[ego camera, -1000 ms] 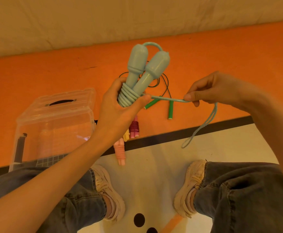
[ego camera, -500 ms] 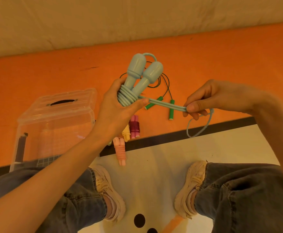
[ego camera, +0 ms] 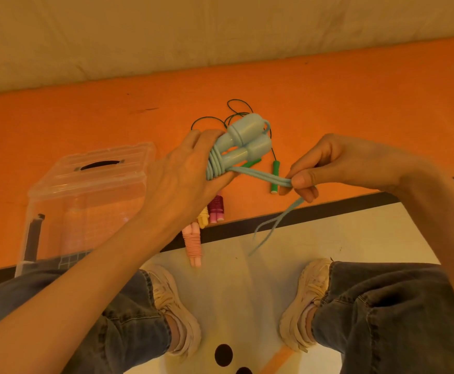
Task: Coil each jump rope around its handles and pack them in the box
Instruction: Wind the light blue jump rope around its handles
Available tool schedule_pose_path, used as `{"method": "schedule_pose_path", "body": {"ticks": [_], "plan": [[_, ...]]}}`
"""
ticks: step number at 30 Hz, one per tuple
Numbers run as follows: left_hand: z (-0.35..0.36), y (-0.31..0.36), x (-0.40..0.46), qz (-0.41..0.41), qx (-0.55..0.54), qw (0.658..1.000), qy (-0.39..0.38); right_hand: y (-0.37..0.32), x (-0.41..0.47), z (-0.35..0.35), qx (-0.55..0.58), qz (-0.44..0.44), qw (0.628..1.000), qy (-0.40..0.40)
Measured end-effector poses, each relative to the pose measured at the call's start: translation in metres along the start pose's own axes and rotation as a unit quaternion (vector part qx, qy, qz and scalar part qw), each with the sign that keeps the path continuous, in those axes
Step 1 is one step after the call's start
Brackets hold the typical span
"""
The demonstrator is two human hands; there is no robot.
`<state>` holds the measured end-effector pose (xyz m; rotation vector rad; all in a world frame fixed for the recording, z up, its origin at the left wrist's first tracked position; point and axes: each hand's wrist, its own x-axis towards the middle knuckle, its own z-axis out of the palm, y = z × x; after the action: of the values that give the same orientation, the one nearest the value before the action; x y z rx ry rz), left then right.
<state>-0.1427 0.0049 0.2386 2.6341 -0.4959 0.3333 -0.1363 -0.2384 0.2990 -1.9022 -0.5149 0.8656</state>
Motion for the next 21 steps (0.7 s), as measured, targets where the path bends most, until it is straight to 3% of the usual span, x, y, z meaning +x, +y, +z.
{"method": "schedule_pose_path", "body": {"ticks": [5,13,21], "plan": [[-0.010,-0.011,0.006,-0.027,-0.009,1.000,0.009,0.011,-0.006,-0.008,0.038,-0.003,0.994,0.107],[-0.004,-0.033,0.004,-0.048,0.075,0.996,-0.026,0.019,-0.030,-0.031,-0.007,0.009,0.986,0.166],[-0.001,-0.025,0.002,0.000,0.112,0.989,-0.094,0.029,-0.031,-0.048,0.015,-0.071,0.932,0.356]]}}
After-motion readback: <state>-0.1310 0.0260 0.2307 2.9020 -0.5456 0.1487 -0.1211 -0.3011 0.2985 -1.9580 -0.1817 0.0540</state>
